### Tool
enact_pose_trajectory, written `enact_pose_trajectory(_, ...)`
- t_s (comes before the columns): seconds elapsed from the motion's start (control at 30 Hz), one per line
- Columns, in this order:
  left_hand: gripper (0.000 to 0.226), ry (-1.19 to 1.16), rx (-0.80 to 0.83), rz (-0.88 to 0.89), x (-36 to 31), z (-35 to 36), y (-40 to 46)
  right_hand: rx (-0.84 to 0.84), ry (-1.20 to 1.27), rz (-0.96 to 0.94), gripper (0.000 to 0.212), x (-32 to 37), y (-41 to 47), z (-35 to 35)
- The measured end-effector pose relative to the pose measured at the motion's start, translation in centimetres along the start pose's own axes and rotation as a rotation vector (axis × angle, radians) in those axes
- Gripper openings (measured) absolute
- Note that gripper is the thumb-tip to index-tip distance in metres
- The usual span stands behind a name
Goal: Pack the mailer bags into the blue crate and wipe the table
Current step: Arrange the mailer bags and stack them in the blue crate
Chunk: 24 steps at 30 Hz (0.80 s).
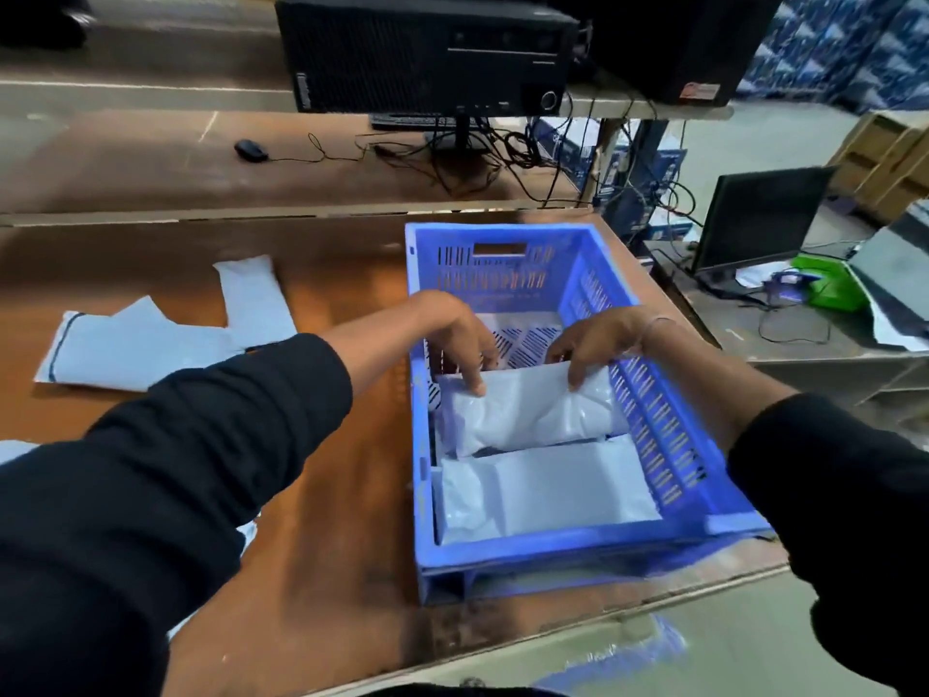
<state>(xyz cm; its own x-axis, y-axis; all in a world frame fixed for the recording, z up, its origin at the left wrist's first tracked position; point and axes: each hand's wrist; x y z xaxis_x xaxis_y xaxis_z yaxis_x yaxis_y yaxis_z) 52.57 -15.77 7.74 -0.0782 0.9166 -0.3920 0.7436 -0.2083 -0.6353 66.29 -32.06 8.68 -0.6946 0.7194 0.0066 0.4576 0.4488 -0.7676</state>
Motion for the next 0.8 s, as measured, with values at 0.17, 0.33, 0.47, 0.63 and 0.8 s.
enact_pose_trajectory(0.17,0.036,0.073,0.14,-0.092,-0.4,1.6,2.1,0.018,-0.163,0.046,0.04,0.9,1.6,1.8)
enact_pose_trajectory(0.33,0.019,0.314,0.099,-0.061,-1.5,1.8,2.1,-0.073,-0.284,0.045,0.043,0.0,1.0,2.5)
enact_pose_trajectory(0.47,0.021,0.288,0.136,-0.079,-1.7,2.7,2.3,-0.033,-0.308,0.026,0.046,-0.2,0.6,3.2)
enact_pose_trajectory(0.63,0.016,0.195,0.032,-0.055,-1.5,1.6,1.1,-0.122,-0.247,0.005,0.062,-1.0,-0.1,1.7)
enact_pose_trajectory(0.8,0.044,0.021,-0.508,0.157,-2.0,0.2,-3.3,-0.43,0.083,-0.055,0.044,-1.5,-1.9,0.0)
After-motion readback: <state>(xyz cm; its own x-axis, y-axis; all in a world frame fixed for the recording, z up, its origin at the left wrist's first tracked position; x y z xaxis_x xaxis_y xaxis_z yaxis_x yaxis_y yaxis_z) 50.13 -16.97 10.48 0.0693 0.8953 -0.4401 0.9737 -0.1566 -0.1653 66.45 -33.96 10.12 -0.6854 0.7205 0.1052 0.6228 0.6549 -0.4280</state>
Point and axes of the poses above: each hand's wrist, its own y-axis towards the middle knuckle, its own z-axis out of the palm, x = y × z, and after that the axes turned 15 degrees about z, right-handed
